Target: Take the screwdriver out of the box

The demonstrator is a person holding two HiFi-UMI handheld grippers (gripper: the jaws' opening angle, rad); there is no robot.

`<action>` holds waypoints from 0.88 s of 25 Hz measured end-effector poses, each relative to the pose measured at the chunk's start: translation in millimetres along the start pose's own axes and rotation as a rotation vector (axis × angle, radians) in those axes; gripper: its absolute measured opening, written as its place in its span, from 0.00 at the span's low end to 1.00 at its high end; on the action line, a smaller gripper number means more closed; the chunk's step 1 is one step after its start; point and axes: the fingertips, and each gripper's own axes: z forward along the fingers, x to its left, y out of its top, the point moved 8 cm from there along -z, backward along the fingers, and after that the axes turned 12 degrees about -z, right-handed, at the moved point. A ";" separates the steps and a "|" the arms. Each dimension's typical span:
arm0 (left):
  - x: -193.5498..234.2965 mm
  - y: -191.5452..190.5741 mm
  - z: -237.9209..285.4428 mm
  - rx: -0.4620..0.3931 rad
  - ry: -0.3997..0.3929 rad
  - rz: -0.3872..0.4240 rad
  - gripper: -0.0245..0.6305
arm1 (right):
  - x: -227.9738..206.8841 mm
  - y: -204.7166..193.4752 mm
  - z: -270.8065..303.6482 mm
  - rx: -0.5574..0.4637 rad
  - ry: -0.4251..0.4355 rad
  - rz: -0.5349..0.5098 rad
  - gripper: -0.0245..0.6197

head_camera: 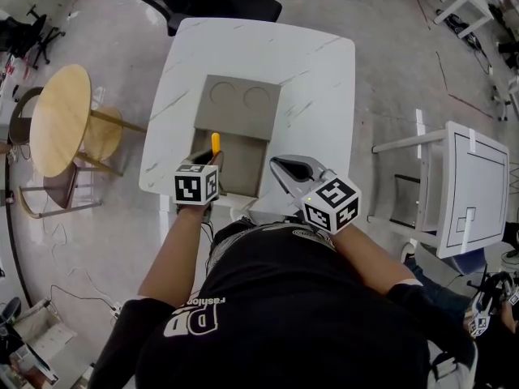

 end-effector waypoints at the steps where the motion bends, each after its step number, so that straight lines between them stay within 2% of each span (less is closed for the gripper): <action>1: -0.8 2.1 -3.5 -0.014 -0.005 -0.001 0.25 | 0.5 0.8 1.3 -0.001 0.002 -0.001 0.03; 15: -20.2 20.7 -55.1 -0.167 -0.129 -0.042 0.25 | 9.2 19.6 12.9 -0.041 0.031 -0.039 0.03; 22: -32.6 18.2 -83.9 -0.246 -0.187 -0.022 0.25 | 11.1 31.1 10.4 -0.087 0.026 -0.069 0.03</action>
